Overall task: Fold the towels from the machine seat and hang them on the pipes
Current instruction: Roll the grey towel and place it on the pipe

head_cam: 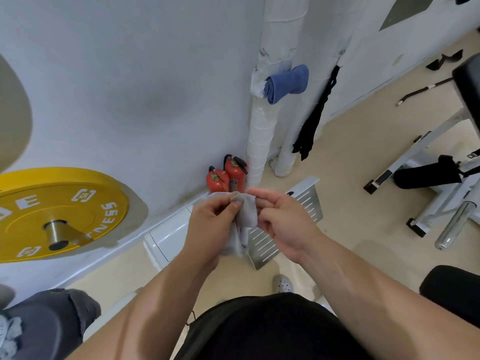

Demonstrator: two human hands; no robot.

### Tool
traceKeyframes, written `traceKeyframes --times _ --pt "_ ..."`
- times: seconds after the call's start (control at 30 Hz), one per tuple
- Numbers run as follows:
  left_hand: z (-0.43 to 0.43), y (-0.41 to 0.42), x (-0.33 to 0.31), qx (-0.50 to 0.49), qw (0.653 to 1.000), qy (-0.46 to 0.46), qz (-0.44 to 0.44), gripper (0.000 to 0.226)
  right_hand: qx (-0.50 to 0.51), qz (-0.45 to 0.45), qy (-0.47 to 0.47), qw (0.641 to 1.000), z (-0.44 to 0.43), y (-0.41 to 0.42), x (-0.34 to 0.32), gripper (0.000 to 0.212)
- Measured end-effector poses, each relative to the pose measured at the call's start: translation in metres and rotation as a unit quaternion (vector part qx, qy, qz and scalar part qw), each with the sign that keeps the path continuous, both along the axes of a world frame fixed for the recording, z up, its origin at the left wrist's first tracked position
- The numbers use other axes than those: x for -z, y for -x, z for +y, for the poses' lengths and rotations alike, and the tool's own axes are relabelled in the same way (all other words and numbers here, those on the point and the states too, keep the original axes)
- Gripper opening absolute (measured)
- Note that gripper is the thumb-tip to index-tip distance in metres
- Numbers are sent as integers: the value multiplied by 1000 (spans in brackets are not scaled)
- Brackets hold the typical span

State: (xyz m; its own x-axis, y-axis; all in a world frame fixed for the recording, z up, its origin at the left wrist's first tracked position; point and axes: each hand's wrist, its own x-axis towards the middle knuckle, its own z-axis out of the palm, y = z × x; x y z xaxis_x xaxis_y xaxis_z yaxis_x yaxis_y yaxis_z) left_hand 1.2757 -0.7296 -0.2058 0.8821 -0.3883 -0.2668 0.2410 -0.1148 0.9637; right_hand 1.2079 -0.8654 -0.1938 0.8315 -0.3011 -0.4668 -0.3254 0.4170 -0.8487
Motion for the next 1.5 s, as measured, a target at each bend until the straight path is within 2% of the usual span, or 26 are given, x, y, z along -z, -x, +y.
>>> traceKeyframes --times 0.13,0.23,0.37,0.47,0.5,0.63,0.77,1.07,1.23,1.5 --pt "-36 6 -11 15 999 41 5 23 -56 -63 158 984 -40 0 -4 42" --pt "-69 13 -13 -19 999 35 26 17 -78 -102 238 963 -78 3 -11 29" --pt "-112 20 -21 -45 998 18 31 19 -59 -111 387 914 -125 4 -6 18" --pt "-139 27 -26 -41 999 9 20 17 -70 -161 438 881 -160 7 -5 13" --pt "-146 29 -27 -30 999 4 14 17 -86 -184 432 879 -171 10 -6 15" --pt "-169 39 -32 -7 1000 -7 0 17 -150 -205 332 908 -202 17 -12 21" --pt "-188 46 -37 -18 999 -31 -21 16 -146 -213 298 919 -218 21 -6 18" --pt "-209 49 -49 -46 995 -55 -73 26 -148 -182 294 927 -241 17 -8 28" --pt "-213 48 -54 -42 993 -62 -88 22 -134 -177 283 933 -243 14 -9 14" --pt "-212 38 -67 46 982 -134 -121 22 -136 -181 306 925 -249 18 -9 15"
